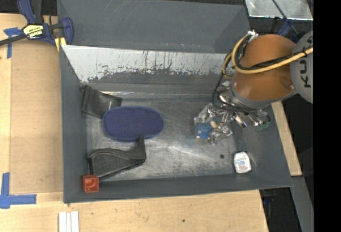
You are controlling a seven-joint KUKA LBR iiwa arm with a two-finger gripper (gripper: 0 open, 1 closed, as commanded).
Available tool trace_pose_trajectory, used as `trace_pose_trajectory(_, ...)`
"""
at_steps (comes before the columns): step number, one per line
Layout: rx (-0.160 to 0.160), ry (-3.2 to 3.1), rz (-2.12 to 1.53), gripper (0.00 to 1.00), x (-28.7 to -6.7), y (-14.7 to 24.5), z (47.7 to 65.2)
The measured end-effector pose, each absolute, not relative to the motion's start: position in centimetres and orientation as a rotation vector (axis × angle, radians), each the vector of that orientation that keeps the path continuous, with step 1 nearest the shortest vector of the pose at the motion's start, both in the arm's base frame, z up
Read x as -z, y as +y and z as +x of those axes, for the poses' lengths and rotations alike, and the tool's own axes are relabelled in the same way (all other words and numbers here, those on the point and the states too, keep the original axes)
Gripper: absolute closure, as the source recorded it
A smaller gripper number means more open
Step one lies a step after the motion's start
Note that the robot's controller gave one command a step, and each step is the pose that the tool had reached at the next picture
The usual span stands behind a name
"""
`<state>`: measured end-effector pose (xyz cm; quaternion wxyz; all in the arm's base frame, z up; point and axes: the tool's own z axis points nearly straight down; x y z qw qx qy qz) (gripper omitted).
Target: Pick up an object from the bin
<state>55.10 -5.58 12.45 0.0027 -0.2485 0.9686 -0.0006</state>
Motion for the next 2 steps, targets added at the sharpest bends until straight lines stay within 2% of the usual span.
trace_pose_trajectory(1, 0.003, 3.038, -0.774, 1.00, -14.8, -5.6, 55.2)
trace_pose_trajectory(2, 0.005, 3.036, -0.767, 1.00, -20.4, -5.6, 55.5)
